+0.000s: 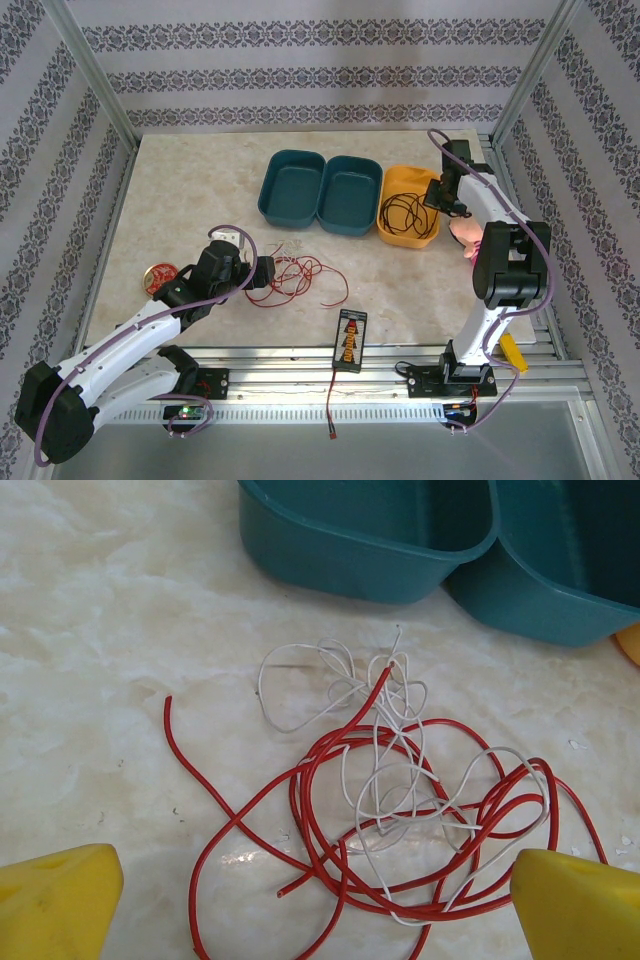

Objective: Untangle the cables

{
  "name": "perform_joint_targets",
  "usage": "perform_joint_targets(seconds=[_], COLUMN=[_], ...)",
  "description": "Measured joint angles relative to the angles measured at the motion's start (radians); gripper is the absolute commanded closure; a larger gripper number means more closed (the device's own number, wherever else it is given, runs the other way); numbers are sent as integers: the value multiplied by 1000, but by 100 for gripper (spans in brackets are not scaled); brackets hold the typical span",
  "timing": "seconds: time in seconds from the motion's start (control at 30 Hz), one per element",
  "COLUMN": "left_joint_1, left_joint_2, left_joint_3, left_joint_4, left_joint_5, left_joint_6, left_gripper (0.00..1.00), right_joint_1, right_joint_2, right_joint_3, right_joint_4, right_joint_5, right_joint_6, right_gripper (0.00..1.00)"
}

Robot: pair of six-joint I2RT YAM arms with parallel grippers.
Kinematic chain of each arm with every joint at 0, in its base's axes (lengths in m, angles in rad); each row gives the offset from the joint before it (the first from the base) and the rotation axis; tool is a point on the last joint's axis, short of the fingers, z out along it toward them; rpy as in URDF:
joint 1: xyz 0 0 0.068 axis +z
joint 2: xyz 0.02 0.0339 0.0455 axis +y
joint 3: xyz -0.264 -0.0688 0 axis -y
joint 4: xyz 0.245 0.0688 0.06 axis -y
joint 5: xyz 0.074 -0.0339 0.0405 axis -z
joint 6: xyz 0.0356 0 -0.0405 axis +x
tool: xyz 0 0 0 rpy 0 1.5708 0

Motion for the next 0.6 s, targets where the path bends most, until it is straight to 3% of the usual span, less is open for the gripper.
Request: perform_joint_targets(seconds=[0.2,0.6], left_joint_1=[0,2], left_joint_2=[0,0], left_joint_3=[0,-3], left_joint_4=[0,23], left_joint_5=[-1,-1], left_joint_6=[0,-8], left_gripper=[1,1], right_joint_1=[53,123], right_joint_2=[50,337], right_joint_3=[87,371], right_joint_4=[-1,-43], right_joint_5=[-9,-6], right_joint_6=[-21,-47], right_gripper=[100,100])
